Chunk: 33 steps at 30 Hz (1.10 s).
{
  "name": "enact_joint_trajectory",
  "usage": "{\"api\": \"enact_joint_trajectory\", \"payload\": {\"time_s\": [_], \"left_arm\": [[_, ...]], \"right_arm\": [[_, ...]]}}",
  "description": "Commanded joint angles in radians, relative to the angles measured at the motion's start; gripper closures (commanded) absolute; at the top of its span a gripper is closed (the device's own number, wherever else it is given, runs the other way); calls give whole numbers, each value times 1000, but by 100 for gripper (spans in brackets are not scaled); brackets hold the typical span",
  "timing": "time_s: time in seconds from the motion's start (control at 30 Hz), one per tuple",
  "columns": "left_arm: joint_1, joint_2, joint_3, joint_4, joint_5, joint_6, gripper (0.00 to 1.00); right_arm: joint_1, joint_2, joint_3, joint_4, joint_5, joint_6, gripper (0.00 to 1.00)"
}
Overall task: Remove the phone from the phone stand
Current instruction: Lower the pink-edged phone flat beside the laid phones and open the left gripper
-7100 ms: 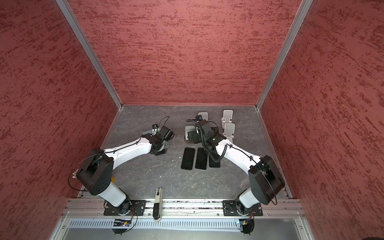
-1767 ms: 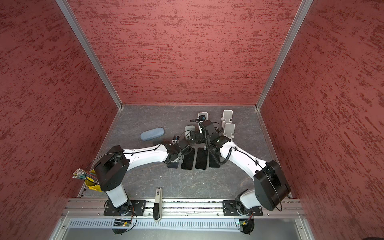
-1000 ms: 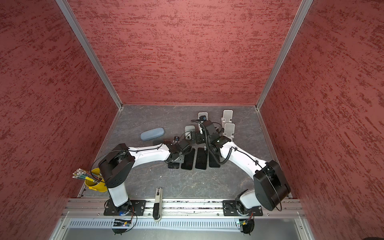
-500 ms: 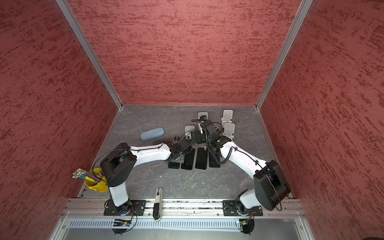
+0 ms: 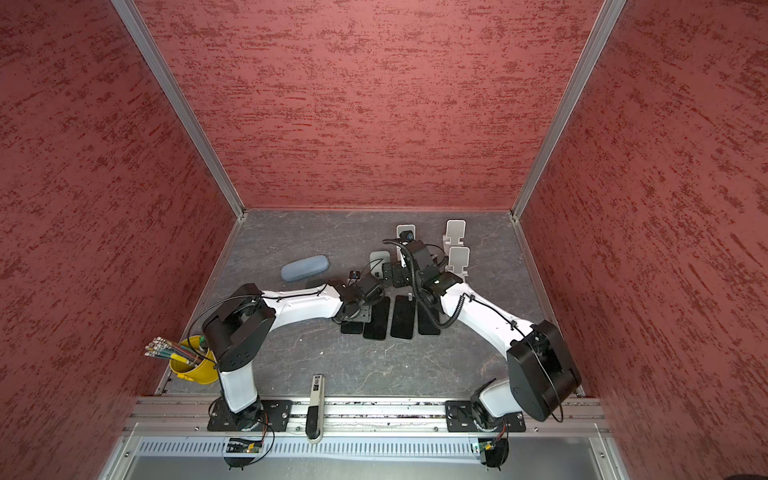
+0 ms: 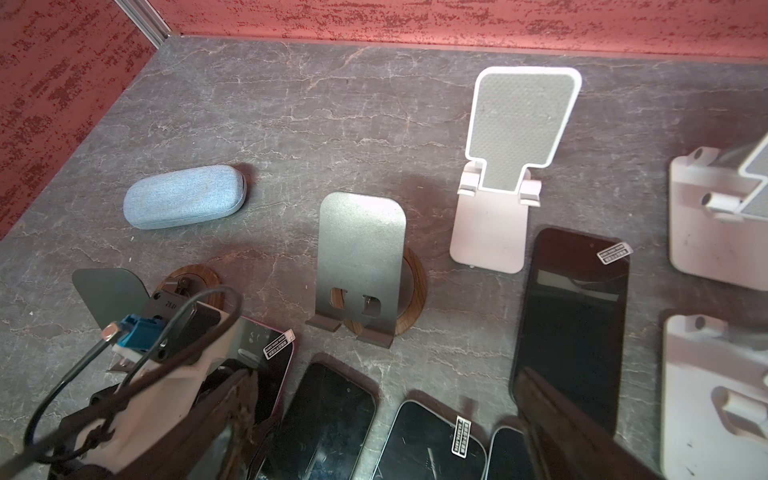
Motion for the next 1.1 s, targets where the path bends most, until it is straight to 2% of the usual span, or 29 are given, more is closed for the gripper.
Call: {"api": "enact_joint_trajectory", "payload": {"time_s": [0.0,0.5,1.07], "left_arm": [[10,47,-24,11,34,16,34],[22,46,-61,32,54,10,30],[26,28,-89,49,53,10,20]], "right_arm": [[-15,4,-6,27,-13,9,1],[-15,4,4,19,-18,23,1],[-14,37,32,-7,-16,31,1]]}}
